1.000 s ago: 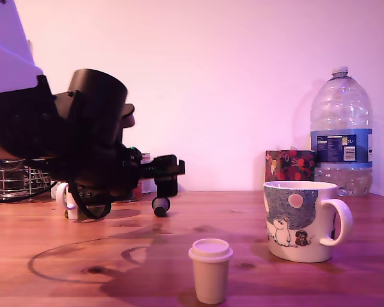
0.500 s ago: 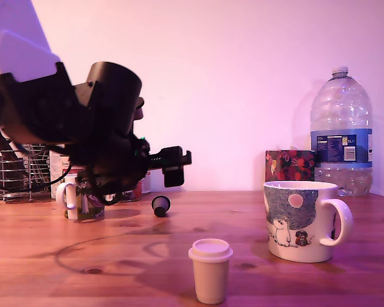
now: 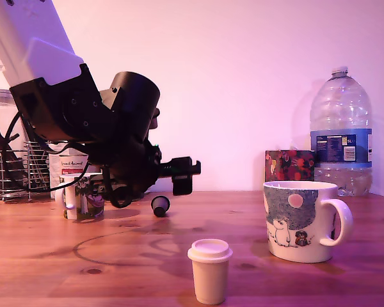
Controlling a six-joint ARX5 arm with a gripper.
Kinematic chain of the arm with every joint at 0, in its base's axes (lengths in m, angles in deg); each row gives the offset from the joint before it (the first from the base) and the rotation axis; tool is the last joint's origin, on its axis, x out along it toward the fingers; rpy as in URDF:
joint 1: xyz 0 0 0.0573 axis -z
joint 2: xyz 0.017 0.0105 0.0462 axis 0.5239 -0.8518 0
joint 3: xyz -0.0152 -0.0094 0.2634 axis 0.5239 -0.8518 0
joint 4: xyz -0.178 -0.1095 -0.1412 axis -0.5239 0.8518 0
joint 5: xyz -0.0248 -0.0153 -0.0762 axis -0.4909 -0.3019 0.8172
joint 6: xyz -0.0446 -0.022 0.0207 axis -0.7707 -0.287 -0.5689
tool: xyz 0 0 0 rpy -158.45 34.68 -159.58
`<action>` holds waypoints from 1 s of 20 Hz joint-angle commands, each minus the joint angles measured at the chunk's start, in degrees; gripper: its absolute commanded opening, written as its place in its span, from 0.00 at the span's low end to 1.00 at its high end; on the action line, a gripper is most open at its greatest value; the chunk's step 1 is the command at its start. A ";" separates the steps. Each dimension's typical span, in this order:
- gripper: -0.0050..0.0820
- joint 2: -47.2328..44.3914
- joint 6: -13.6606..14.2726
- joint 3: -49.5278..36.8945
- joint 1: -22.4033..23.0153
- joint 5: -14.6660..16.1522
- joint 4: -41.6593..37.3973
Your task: Pick up the coffee capsules from the table one by one and drop them inside the nearest coffee cup
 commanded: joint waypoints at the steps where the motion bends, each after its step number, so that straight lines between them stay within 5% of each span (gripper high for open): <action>1: 0.81 -1.75 -0.37 0.48 -0.94 0.94 0.26; 20: 0.81 -9.16 -1.27 10.95 -3.04 6.62 6.47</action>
